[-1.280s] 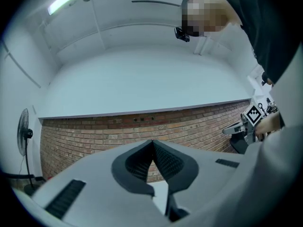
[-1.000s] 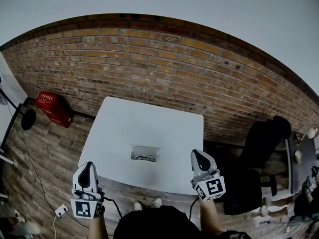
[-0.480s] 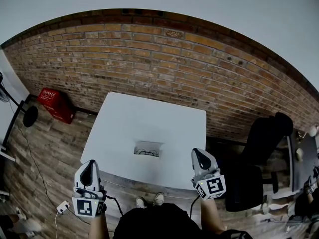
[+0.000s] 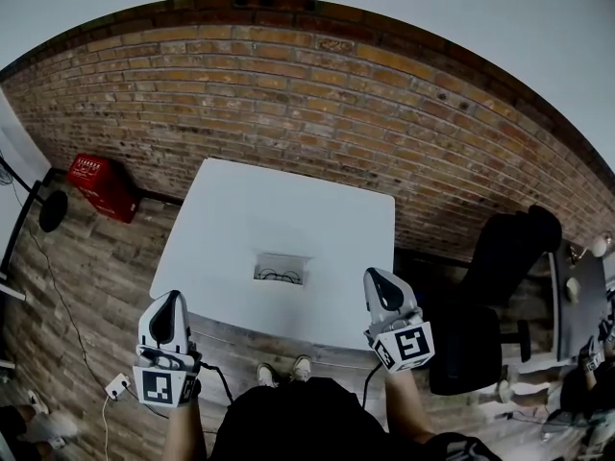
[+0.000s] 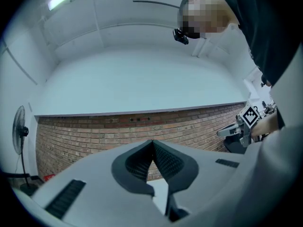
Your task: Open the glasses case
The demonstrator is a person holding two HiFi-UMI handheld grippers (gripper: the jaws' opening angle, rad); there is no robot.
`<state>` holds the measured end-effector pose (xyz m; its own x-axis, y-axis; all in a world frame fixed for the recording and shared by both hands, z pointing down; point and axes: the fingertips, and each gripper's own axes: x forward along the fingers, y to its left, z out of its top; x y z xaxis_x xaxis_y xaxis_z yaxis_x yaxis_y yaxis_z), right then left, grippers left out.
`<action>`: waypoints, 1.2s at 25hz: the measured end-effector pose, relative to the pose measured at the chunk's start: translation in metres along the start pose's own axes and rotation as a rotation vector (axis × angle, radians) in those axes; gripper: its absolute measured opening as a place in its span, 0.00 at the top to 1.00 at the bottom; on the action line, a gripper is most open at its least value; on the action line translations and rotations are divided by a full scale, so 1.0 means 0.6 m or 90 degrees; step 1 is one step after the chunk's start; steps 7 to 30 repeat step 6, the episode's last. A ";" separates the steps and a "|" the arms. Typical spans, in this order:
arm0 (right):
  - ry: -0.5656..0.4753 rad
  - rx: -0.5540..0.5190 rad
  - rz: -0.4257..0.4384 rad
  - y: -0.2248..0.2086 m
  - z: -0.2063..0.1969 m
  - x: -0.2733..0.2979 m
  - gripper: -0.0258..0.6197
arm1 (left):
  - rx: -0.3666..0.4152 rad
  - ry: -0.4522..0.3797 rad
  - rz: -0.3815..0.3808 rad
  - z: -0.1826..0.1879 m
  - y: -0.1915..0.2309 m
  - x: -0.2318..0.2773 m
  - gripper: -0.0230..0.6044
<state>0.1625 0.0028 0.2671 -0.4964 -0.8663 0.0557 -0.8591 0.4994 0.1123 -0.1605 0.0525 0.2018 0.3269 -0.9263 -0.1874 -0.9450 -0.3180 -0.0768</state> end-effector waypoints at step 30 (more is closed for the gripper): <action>-0.002 -0.010 0.009 0.003 0.008 0.007 0.95 | 0.003 0.000 -0.007 0.000 0.000 0.003 0.95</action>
